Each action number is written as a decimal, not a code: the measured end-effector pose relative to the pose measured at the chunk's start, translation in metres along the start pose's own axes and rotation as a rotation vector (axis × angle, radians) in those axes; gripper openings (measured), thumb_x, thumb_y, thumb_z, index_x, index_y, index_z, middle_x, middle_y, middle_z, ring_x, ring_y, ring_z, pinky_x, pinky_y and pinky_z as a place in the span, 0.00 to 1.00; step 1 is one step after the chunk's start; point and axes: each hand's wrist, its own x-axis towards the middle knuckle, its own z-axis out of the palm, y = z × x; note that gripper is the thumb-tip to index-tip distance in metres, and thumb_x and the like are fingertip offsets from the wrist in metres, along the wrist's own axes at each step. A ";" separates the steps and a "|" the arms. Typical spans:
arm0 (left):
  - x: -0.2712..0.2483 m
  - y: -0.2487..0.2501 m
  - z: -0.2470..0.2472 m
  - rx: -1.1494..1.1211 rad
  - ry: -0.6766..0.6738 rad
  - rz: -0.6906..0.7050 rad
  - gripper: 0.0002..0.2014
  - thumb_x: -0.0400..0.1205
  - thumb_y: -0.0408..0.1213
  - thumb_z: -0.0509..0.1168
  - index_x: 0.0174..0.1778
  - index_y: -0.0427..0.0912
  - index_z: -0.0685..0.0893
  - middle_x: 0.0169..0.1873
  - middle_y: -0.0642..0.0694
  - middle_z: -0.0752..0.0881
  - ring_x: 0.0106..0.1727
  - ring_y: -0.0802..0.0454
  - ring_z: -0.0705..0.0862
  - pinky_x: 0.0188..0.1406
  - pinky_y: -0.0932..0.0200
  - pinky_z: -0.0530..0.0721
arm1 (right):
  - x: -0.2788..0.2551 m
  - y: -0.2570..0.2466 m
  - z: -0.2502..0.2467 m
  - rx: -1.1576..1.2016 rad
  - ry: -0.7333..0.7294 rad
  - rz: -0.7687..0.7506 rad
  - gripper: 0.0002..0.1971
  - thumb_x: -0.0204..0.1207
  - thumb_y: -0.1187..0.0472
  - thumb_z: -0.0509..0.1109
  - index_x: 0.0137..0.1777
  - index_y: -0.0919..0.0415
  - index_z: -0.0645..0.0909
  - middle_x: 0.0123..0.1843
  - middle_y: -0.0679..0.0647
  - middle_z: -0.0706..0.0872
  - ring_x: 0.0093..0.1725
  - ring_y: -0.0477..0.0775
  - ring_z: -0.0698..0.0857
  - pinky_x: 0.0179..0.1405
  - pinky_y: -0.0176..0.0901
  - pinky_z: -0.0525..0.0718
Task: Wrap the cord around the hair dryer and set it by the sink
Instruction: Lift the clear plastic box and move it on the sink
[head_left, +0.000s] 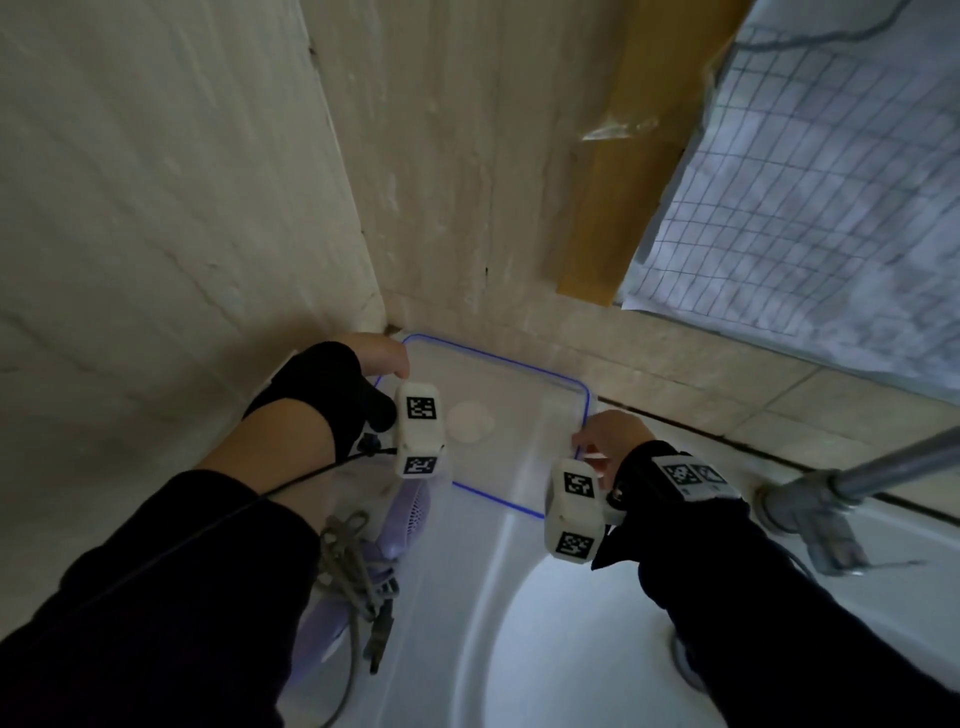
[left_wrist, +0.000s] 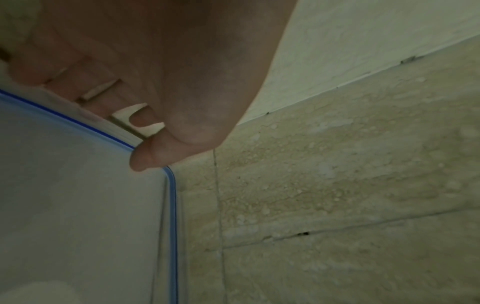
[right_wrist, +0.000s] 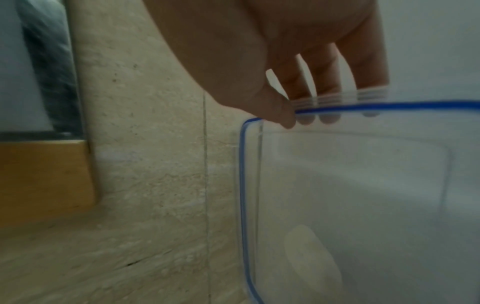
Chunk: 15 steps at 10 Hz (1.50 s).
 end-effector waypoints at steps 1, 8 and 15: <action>0.000 -0.001 0.001 -0.097 0.004 -0.005 0.26 0.82 0.33 0.60 0.76 0.30 0.66 0.76 0.31 0.70 0.75 0.35 0.72 0.75 0.45 0.72 | -0.007 0.000 -0.003 0.218 0.026 -0.011 0.10 0.80 0.74 0.56 0.38 0.67 0.74 0.32 0.63 0.77 0.31 0.57 0.78 0.19 0.39 0.80; -0.106 -0.024 -0.041 -0.551 0.189 0.357 0.17 0.79 0.35 0.67 0.58 0.26 0.83 0.56 0.28 0.84 0.61 0.34 0.81 0.56 0.52 0.74 | -0.076 -0.003 -0.014 0.170 0.035 -0.393 0.12 0.79 0.73 0.60 0.54 0.55 0.70 0.57 0.58 0.72 0.36 0.45 0.73 0.46 0.45 0.78; -0.208 -0.120 0.011 -1.169 0.311 0.148 0.07 0.60 0.17 0.65 0.30 0.29 0.76 0.34 0.35 0.76 0.38 0.44 0.77 0.34 0.55 0.73 | -0.103 0.000 0.009 -0.058 0.035 -0.418 0.22 0.81 0.64 0.60 0.75 0.62 0.71 0.77 0.63 0.73 0.75 0.62 0.75 0.57 0.37 0.83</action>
